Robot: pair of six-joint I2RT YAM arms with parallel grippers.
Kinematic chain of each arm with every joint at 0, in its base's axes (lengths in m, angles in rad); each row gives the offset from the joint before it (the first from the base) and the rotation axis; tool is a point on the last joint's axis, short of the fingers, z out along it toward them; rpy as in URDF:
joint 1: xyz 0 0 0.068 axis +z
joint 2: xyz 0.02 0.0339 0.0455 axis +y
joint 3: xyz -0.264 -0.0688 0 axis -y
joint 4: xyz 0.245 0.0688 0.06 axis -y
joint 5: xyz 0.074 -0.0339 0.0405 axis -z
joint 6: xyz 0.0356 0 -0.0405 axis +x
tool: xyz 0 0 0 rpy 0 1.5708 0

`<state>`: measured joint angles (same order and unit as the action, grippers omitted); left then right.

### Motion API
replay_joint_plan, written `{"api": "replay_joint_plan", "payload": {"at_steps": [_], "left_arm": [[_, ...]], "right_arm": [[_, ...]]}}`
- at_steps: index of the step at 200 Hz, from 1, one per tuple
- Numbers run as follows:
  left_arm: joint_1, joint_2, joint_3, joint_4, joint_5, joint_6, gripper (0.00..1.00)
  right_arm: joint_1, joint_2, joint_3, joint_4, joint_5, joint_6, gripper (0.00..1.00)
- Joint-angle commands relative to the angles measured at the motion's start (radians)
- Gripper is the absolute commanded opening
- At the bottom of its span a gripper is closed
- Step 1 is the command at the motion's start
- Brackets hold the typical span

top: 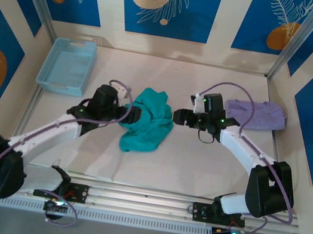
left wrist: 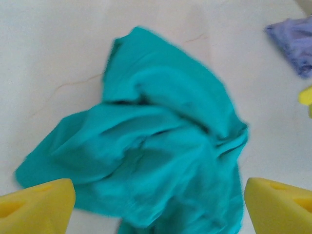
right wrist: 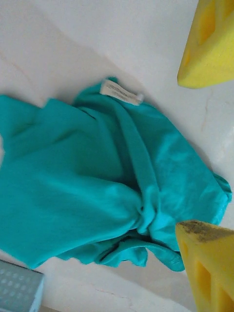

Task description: Fold the inside-out t-shirt

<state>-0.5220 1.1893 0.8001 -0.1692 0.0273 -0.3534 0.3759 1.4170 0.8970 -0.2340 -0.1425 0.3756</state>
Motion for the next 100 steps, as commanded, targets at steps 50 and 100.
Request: {"api": "replay_joint_plan", "payload": {"at_steps": [50, 100], "left_arm": [[0.149, 0.26, -0.044, 0.09, 0.066, -0.037, 0.78], [0.16, 0.448, -0.022, 0.301, 0.284, -0.132, 0.56]], "right_arm": [[0.188, 0.162, -0.032, 0.22, 0.017, 0.172, 0.65], [0.222, 0.302, 0.039, 0.358, 0.036, 0.233, 0.56]]}}
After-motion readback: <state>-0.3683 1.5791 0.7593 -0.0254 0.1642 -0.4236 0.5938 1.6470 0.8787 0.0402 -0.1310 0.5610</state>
